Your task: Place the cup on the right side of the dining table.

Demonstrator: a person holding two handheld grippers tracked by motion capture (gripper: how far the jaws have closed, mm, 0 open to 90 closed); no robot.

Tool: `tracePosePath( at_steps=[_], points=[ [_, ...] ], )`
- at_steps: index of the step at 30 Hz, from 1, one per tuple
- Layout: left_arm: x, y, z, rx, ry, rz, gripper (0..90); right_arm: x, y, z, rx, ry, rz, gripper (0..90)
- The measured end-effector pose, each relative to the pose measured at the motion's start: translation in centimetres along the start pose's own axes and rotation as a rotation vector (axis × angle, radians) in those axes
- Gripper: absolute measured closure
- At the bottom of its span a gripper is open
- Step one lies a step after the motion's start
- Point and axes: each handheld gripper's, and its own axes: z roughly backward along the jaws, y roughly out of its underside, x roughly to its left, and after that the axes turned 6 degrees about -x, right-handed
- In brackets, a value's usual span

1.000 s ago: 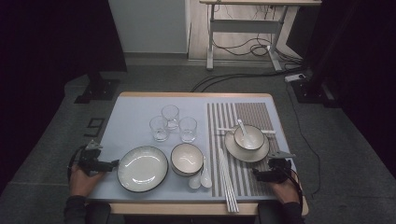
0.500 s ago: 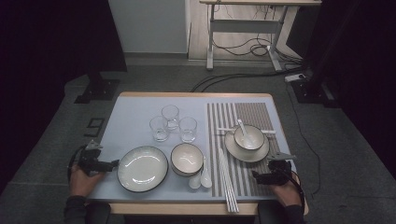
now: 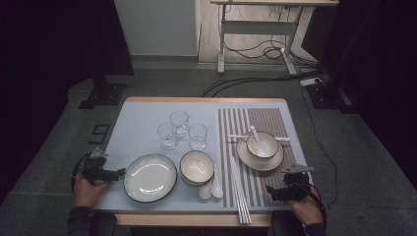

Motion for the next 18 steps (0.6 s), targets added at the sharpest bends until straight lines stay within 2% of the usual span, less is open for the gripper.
tracePosePath(
  at_steps=[10, 16, 18],
  points=[
    [0.0, 0.0, 0.0, 0.000, 0.000, 0.000, 0.0, 1.4, -1.7, 1.0, 0.012, -0.039, 0.032, 1.1],
    [0.0, 0.0, 0.0, 0.000, 0.000, 0.000, 0.0, 2.0, -3.0, 0.7, 0.004, -0.056, 0.047, 1.3],
    [0.0, 0.0, 0.0, 0.000, 0.000, 0.000, 0.0, 2.3, -3.5, 0.5, 0.000, -0.059, 0.068, 1.3]
  ],
)
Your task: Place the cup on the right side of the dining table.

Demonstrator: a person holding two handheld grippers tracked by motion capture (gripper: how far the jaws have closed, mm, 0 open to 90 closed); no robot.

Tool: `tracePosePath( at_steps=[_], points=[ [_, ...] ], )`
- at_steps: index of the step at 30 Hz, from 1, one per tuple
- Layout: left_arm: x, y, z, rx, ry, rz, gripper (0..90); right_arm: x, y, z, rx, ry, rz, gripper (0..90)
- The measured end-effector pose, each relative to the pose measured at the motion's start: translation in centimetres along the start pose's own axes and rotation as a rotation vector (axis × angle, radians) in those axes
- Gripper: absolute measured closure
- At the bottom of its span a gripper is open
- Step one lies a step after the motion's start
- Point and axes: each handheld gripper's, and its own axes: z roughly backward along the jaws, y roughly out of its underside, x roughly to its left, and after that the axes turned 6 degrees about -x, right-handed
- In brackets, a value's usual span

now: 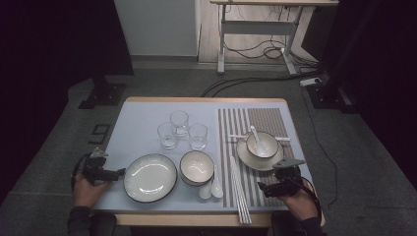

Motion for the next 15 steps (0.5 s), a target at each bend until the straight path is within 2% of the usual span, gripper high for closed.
tracePosePath(
  at_steps=[2, 8, 15],
  points=[
    [0.0, 0.0, 0.0, 0.000, 0.000, 0.000, 0.0, 0.2, -0.6, -0.3, 0.002, -0.009, 0.021, 1.3],
    [0.0, 0.0, 0.0, 0.000, 0.000, 0.000, 0.0, 0.6, -2.4, -1.2, 0.002, -0.036, 0.039, 1.3],
    [0.0, 0.0, 0.0, 0.001, 0.000, -0.001, 0.0, 0.9, -4.0, -2.3, 0.037, -0.059, 0.030, 0.9]
  ],
)
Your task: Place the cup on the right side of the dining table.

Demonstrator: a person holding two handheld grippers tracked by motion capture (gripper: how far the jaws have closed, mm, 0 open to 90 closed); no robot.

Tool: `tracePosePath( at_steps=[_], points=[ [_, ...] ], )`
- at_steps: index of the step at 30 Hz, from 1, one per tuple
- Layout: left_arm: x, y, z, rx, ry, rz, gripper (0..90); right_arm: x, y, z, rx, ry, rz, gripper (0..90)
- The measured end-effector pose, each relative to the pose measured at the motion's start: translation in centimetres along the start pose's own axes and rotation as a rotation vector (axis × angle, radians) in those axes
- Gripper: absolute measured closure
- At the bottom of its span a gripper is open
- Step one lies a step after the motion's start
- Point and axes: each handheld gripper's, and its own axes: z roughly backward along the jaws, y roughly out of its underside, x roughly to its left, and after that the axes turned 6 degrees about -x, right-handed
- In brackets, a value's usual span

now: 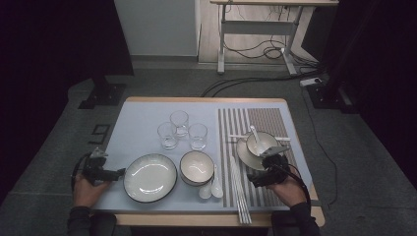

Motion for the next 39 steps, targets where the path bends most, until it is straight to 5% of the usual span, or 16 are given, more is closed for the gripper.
tracePosePath(
  at_steps=[16, 33, 39],
  points=[
    [0.0, 0.0, 0.0, 0.000, 0.000, 0.000, 0.0, 0.3, -4.0, -2.5, 0.021, -0.074, 0.047, 0.0],
    [0.0, 0.0, 0.0, -0.002, 0.001, 0.001, 0.0, 0.5, -7.2, -5.5, 0.040, -0.088, 0.023, 0.1],
    [0.0, 0.0, 0.0, -0.002, 0.001, 0.001, 0.0, 0.8, -8.4, -6.7, 0.052, -0.083, 0.056, 0.2]
  ],
)
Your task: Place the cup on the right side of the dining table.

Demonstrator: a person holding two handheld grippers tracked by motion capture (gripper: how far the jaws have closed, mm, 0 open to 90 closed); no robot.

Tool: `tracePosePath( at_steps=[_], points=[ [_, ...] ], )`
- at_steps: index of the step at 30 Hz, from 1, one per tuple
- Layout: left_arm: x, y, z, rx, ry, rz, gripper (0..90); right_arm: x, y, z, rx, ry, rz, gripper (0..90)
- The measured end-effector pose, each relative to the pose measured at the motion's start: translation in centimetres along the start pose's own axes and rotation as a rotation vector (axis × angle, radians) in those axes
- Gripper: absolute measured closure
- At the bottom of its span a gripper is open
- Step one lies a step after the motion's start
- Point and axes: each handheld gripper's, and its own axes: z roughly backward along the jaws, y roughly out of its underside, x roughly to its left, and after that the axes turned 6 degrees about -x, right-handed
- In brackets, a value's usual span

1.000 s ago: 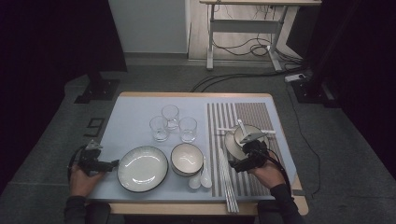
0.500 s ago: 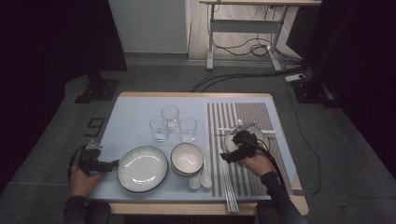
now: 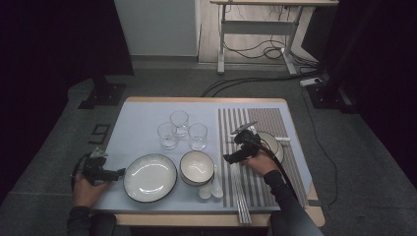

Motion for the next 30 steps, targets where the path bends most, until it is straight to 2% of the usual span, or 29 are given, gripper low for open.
tracePosePath(
  at_steps=[10, 19, 30],
  points=[
    [0.0, 0.0, 0.0, 0.000, 0.000, 0.000, 0.0, 0.0, -1.8, -1.9, 0.013, 0.005, 0.007, 0.2],
    [0.0, 0.0, 0.0, 0.000, 0.000, 0.000, 0.0, 0.4, -3.0, -3.9, 0.016, -0.004, 0.047, 0.2],
    [0.0, 0.0, 0.0, -0.001, 0.000, 0.001, 0.0, 0.7, -4.4, -5.7, 0.022, 0.002, 0.050, 0.6]
  ],
)
